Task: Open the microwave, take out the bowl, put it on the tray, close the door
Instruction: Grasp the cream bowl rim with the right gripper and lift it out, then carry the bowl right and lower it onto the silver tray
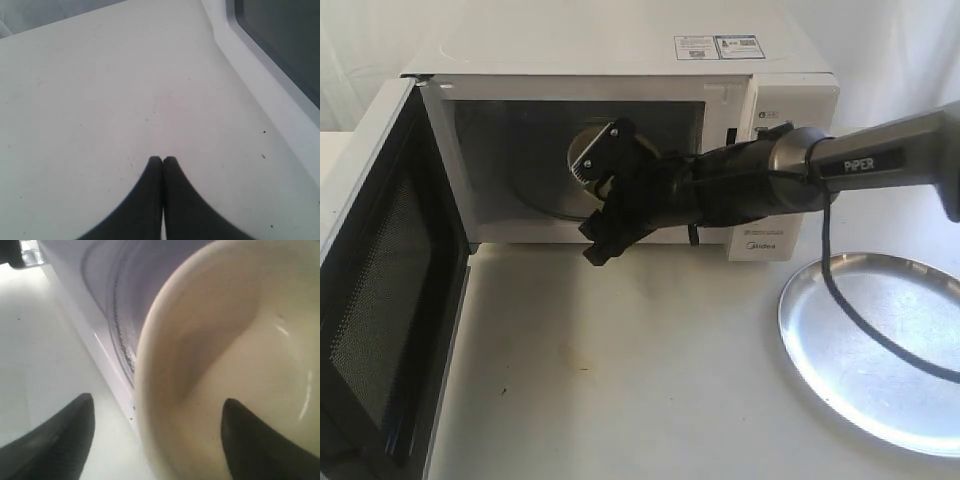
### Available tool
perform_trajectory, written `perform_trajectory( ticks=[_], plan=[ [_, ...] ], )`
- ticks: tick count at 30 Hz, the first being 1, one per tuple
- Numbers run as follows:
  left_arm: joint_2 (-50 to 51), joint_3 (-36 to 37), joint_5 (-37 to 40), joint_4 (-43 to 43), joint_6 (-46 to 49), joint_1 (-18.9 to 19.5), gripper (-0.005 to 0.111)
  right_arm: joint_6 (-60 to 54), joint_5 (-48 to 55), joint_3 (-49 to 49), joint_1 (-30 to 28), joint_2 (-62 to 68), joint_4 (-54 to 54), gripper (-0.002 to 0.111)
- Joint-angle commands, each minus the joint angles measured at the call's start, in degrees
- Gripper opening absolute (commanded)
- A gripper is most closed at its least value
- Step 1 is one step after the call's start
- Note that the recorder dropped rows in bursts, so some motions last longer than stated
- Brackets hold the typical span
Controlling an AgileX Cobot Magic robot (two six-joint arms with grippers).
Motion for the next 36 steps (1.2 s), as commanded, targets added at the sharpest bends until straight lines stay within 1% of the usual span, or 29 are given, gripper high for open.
perform_trajectory(
  ticks=[1, 2, 3, 5, 6, 10, 13, 15, 18, 20, 22, 24, 26, 27, 28, 31, 34, 36],
  plan=[
    [-0.12, -0.14, 0.09, -0.47, -0.25, -0.32, 0.0, -1.49, -1.09, -1.46, -0.02, 1.69, 0.89, 0.045],
    [-0.12, -0.14, 0.09, -0.47, -0.25, -0.32, 0.0, -1.49, -1.09, -1.46, -0.02, 1.69, 1.0, 0.037],
    [-0.12, -0.14, 0.09, -0.47, -0.25, -0.32, 0.0, -1.49, -0.79, -1.46, -0.02, 1.69, 1.56, 0.026],
    [-0.12, -0.14, 0.09, -0.47, -0.25, -0.32, 0.0, -0.26, 3.08, -1.21, -0.02, 1.06, 2.07, 0.005],
    [-0.12, -0.14, 0.09, -0.47, -0.25, -0.32, 0.0, 0.08, 7.93, -1.2, -0.02, 0.69, 2.07, 0.0],
    [-0.12, -0.14, 0.09, -0.47, -0.25, -0.32, 0.0, -0.36, 32.56, -1.2, 0.24, -1.22, 2.17, 0.0],
    [-0.12, -0.14, 0.09, -0.47, -0.25, -0.32, 0.0, 5.96, 40.75, -1.2, 0.73, -3.6, -0.09, 0.0],
    [-0.12, -0.14, 0.09, -0.47, -0.25, -0.32, 0.0, 12.56, 42.94, -1.2, 0.73, -5.51, -5.69, 0.0],
    [-0.12, -0.14, 0.09, -0.47, -0.25, -0.32, 0.0, 27.21, 46.64, -1.08, 0.73, -8.44, -21.49, 0.0],
    [-0.12, -0.14, 0.09, -0.47, -0.25, -0.32, 0.0, 36.57, 50.31, 0.04, 0.73, -10.51, -34.74, 0.0],
    [-0.12, -0.14, 0.09, -0.47, -0.25, -0.32, 0.0, 46.66, 51.04, 2.12, 0.73, -12.33, -47.08, 0.0],
    [-0.12, -0.14, 0.09, -0.47, -0.25, -0.32, 0.0, 58.12, 48.74, 5.24, 0.73, -14.12, -57.79, 0.0],
    [-0.12, -0.14, 0.09, -0.47, -0.25, -0.32, 0.0, 73.79, 46.57, 9.45, 0.73, -15.59, -71.12, 0.0],
    [-0.12, -0.14, 0.09, -0.47, -0.25, -0.32, 0.0, 79.9, 44.68, 11.69, 0.73, -16.15, -76.21, 0.0],
    [-0.12, -0.14, 0.09, -0.47, -0.25, -0.32, 0.0, 89.17, 41.98, 14.26, 0.73, -17.0, -83.11, 0.0],
    [-0.12, -0.14, 0.09, -0.47, -0.25, -0.32, 0.0, 106.63, 36.07, 21.89, 0.73, -18.73, -97.05, 0.0],
    [-0.12, -0.14, 0.09, -0.47, -0.25, -0.32, 0.0, 115.19, 31.35, 26.3, 0.73, -20.31, -105.68, 0.0],
    [-0.12, -0.14, 0.09, -0.47, -0.25, -0.32, 0.0, 120.83, 28.94, 27.02, 0.62, -21.37, -109.23, 0.0]
  ],
)
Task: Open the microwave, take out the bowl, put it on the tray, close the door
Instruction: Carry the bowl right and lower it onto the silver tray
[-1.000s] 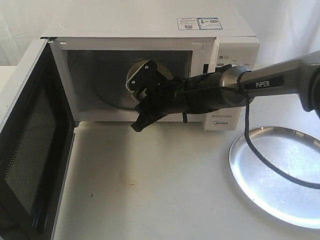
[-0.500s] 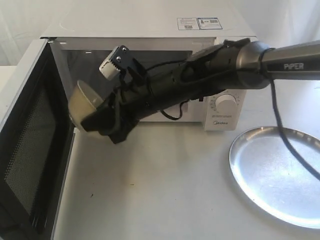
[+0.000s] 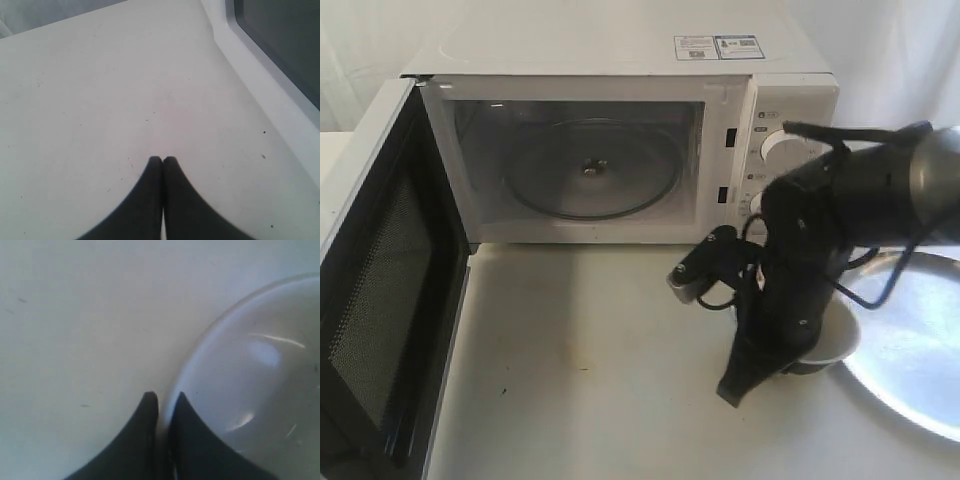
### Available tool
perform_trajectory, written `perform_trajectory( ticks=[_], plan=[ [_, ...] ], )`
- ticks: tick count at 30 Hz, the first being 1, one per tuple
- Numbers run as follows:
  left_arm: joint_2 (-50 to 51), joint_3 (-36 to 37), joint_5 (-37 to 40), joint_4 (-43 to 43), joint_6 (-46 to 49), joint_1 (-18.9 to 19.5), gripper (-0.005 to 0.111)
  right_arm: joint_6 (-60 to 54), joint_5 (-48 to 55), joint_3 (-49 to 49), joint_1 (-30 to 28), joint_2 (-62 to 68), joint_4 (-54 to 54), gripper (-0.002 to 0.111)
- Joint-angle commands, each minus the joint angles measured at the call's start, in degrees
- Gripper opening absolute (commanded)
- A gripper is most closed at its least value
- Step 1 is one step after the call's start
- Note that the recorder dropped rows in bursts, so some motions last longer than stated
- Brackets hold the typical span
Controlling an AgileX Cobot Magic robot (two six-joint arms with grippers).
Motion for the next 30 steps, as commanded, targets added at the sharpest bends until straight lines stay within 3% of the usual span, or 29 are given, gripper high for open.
perform_trajectory(
  ticks=[1, 8, 13, 18, 23, 30],
  plan=[
    [-0.12, -0.14, 0.09, -0.47, -0.25, -0.32, 0.0, 16.98, -3.41, 4.21, -0.5, -1.05, -10.74, 0.0],
    [-0.12, -0.14, 0.09, -0.47, -0.25, -0.32, 0.0, 21.33, -6.81, 5.67, -0.5, -11.58, -13.96, 0.0],
    [-0.12, -0.14, 0.09, -0.47, -0.25, -0.32, 0.0, 35.71, 0.87, 6.63, -0.58, -19.54, -25.56, 0.0],
    [-0.12, -0.14, 0.09, -0.47, -0.25, -0.32, 0.0, 50.3, -5.5, 11.76, -0.62, -14.96, -38.49, 0.0],
    [-0.12, -0.14, 0.09, -0.47, -0.25, -0.32, 0.0, 62.0, 0.02, 12.23, -0.62, -7.75, -48.5, 0.0],
    [-0.12, -0.14, 0.09, -0.47, -0.25, -0.32, 0.0, 63.02, -3.98, 12.23, -0.62, -2.69, -46.67, 0.0]
  ],
)
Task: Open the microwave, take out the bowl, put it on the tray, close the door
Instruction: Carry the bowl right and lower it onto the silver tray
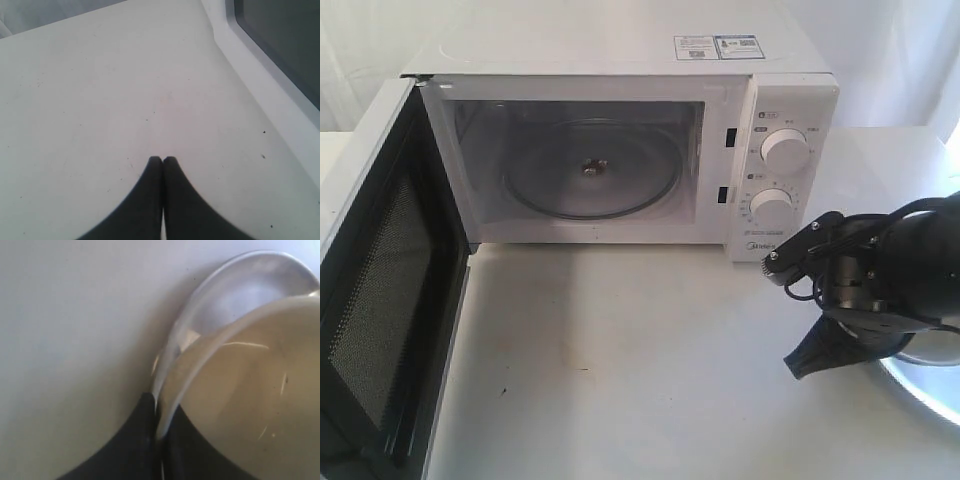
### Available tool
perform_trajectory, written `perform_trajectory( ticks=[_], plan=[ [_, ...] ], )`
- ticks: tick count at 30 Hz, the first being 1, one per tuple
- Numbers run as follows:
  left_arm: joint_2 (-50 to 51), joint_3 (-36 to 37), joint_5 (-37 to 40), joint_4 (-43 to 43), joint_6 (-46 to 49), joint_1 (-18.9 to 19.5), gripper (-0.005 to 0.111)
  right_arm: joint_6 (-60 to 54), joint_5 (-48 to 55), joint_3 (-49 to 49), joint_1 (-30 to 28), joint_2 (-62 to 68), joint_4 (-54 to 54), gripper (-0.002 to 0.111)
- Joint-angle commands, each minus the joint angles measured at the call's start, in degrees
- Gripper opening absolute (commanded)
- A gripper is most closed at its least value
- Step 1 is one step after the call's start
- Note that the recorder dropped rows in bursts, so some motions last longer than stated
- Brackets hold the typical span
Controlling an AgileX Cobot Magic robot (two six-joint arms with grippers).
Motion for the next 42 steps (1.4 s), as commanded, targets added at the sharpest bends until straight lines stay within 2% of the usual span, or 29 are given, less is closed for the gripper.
perform_trajectory(
  ticks=[1, 8, 13, 15, 24, 36, 39, 42],
  plan=[
    [-0.12, -0.14, 0.09, -0.47, -0.25, -0.32, 0.0, 1.04, -4.46, 0.13, -0.31, 1.91, 0.57, 0.0],
    [-0.12, -0.14, 0.09, -0.47, -0.25, -0.32, 0.0, 1.04, -16.19, 0.01, 0.06, 2.25, 1.65, 0.0],
    [-0.12, -0.14, 0.09, -0.47, -0.25, -0.32, 0.0, -1.0, -23.53, -1.12, 2.78, 2.25, 1.56, 0.0],
    [-0.12, -0.14, 0.09, -0.47, -0.25, -0.32, 0.0, -1.72, -22.15, -2.17, 3.78, 2.25, 1.33, 0.0],
    [-0.12, -0.14, 0.09, -0.47, -0.25, -0.32, 0.0, -1.17, -4.4, -4.51, 3.91, 2.25, -3.72, 0.0],
    [-0.12, -0.14, 0.09, -0.47, -0.25, -0.32, 0.0, -0.88, -10.25, -4.51, 3.91, 2.25, -7.68, 0.0],
    [-0.12, -0.14, 0.09, -0.47, -0.25, -0.32, 0.0, -0.88, -10.57, -4.51, 3.81, 2.25, -7.67, 0.005],
    [-0.12, -0.14, 0.09, -0.47, -0.25, -0.32, 0.0, -0.88, -10.9, -4.51, 3.81, 2.25, -7.54, 0.016]
  ],
)
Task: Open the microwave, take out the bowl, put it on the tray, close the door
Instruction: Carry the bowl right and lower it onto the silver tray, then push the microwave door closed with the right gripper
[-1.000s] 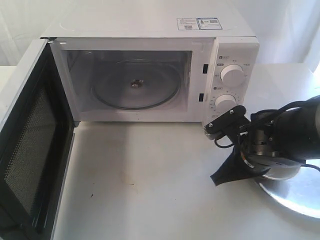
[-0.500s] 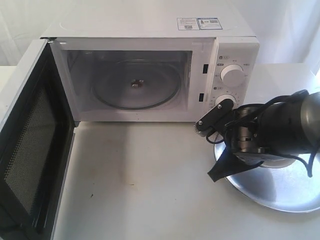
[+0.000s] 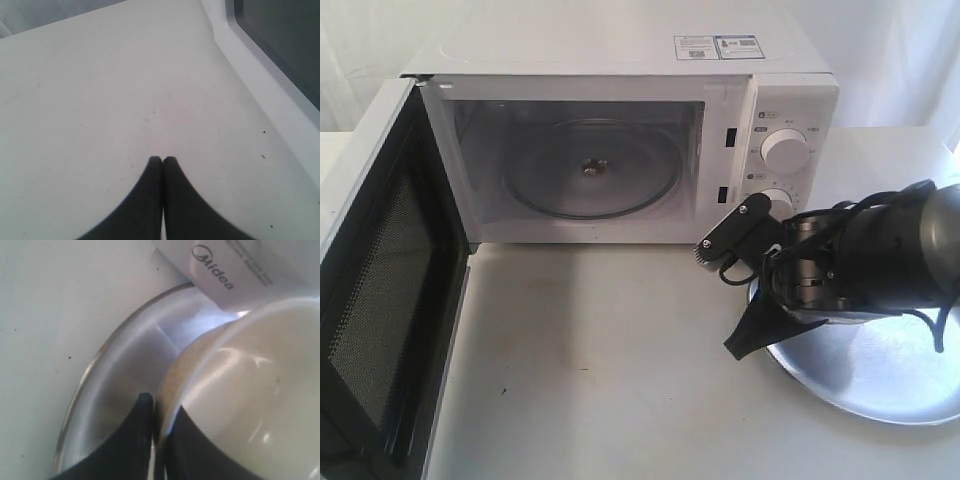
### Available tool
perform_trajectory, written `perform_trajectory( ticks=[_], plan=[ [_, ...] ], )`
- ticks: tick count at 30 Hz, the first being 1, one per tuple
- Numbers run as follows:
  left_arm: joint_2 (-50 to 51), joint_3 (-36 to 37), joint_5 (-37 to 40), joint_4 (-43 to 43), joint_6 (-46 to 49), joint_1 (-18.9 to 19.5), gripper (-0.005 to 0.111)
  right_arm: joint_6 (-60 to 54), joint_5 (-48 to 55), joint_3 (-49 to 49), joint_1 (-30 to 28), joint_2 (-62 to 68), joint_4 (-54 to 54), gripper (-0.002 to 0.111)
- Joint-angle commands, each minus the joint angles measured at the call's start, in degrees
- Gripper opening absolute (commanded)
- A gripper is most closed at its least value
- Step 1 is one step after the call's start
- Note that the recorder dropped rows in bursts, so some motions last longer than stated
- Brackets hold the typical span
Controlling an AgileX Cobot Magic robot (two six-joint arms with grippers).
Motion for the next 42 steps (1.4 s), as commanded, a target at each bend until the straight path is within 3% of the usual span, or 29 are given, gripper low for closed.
perform_trajectory(
  ticks=[1, 7, 9, 14, 15, 19, 20, 22, 23, 26, 27, 28, 32, 34, 36, 38, 40, 41, 42],
  plan=[
    [-0.12, -0.14, 0.09, -0.47, -0.25, -0.32, 0.0, 0.13, -0.44, -0.47, -0.11, -0.11, -0.99, 0.021],
    [-0.12, -0.14, 0.09, -0.47, -0.25, -0.32, 0.0, 2.15, -2.43, -0.47, -0.11, -0.25, -1.21, 0.057],
    [-0.12, -0.14, 0.09, -0.47, -0.25, -0.32, 0.0, 5.53, -4.68, -0.63, -0.11, -1.06, -1.07, 0.059],
    [-0.12, -0.14, 0.09, -0.47, -0.25, -0.32, 0.0, 8.62, -20.91, -4.36, 2.42, -8.92, 4.18, 0.043],
    [-0.12, -0.14, 0.09, -0.47, -0.25, -0.32, 0.0, 8.62, -34.38, -5.1, 4.3, -12.13, 4.6, 0.034],
    [-0.12, -0.14, 0.09, -0.47, -0.25, -0.32, 0.0, 8.0, -64.39, -8.91, 8.21, -14.16, 7.55, 0.007],
    [-0.12, -0.14, 0.09, -0.47, -0.25, -0.32, 0.0, 2.02, -71.88, -13.28, 12.17, -12.87, 13.71, 0.0],
    [-0.12, -0.14, 0.09, -0.47, -0.25, -0.32, 0.0, -15.13, -69.58, -21.56, 19.35, -9.44, 25.17, 0.0],
    [-0.12, -0.14, 0.09, -0.47, -0.25, -0.32, 0.0, -29.65, -68.54, -27.16, 23.74, -6.19, 27.12, 0.0],
    [-0.12, -0.14, 0.09, -0.47, -0.25, -0.32, 0.0, -50.43, -67.14, -35.49, 31.32, 1.43, 27.12, 0.0],
    [-0.12, -0.14, 0.09, -0.47, -0.25, -0.32, 0.0, -62.23, -62.28, -39.46, 34.13, 5.7, 27.12, 0.0],
    [-0.12, -0.14, 0.09, -0.47, -0.25, -0.32, 0.0, -67.44, -59.69, -41.21, 34.96, 7.29, 27.12, 0.0],
    [-0.12, -0.14, 0.09, -0.47, -0.25, -0.32, 0.0, -106.96, -35.92, -47.4, 36.19, 14.16, 28.71, 0.0],
    [-0.12, -0.14, 0.09, -0.47, -0.25, -0.32, 0.0, -118.05, -28.4, -48.41, 35.51, 14.16, 28.59, 0.0],
    [-0.12, -0.14, 0.09, -0.47, -0.25, -0.32, 0.0, -121.63, -19.82, -49.64, 34.99, 13.01, 27.6, 0.0],
    [-0.12, -0.14, 0.09, -0.47, -0.25, -0.32, 0.0, -115.89, -11.26, -49.93, 34.3, 11.2, 19.59, 0.0],
    [-0.12, -0.14, 0.09, -0.47, -0.25, -0.32, 0.0, -105.79, -3.53, -49.93, 33.99, 10.24, 9.55, 0.0],
    [-0.12, -0.14, 0.09, -0.47, -0.25, -0.32, 0.0, -91.1, 8.55, -49.93, 33.99, 9.85, -4.19, 0.0],
    [-0.12, -0.14, 0.09, -0.47, -0.25, -0.32, 0.0, -81.93, 14.11, -49.93, 33.99, 9.85, -11.27, 0.0]
  ],
)
